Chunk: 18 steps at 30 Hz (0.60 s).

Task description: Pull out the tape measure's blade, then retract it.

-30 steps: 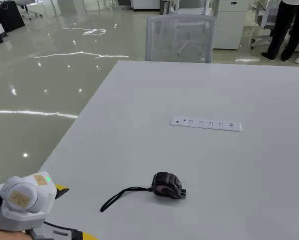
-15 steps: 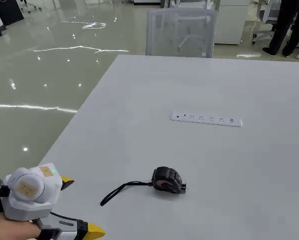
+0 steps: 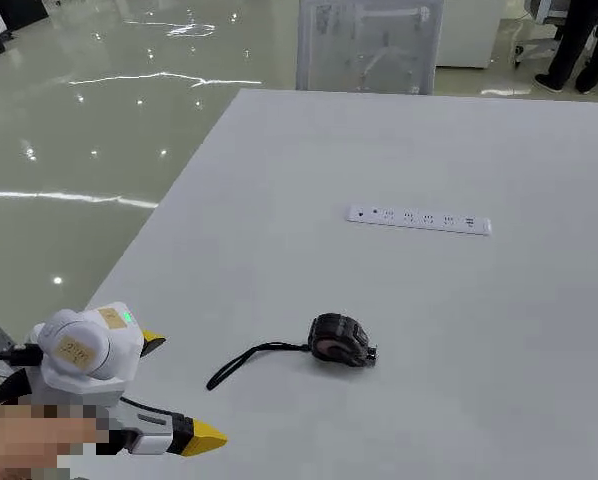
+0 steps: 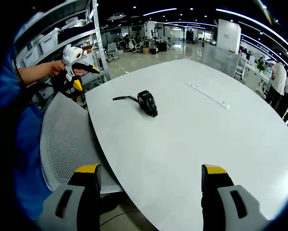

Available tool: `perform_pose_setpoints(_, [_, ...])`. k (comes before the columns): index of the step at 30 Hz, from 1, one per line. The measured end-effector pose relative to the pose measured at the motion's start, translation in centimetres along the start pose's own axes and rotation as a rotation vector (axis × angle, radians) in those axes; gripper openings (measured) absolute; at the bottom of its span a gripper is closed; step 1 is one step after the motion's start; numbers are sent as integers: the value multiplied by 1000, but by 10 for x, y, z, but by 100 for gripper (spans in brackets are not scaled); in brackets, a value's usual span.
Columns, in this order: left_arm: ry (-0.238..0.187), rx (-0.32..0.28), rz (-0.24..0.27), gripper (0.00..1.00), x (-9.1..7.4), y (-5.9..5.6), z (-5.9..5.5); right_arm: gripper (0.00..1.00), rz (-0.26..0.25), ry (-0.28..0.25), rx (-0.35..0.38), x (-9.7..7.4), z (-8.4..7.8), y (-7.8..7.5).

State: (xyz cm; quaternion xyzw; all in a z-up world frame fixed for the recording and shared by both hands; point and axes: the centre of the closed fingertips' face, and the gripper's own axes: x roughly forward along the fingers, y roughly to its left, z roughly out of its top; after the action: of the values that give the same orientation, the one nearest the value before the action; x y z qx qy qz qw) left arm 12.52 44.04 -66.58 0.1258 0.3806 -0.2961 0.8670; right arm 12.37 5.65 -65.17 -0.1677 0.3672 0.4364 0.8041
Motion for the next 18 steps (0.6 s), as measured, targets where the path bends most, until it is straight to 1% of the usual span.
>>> perform_pose_setpoints(12, [-3,16,-24,90,17,-2,6,81,32,8,-39,20,10,1])
perform_pose_setpoints(18, [7,35,-39,89,26,-1,6,80,53,13,-51,32,15,1])
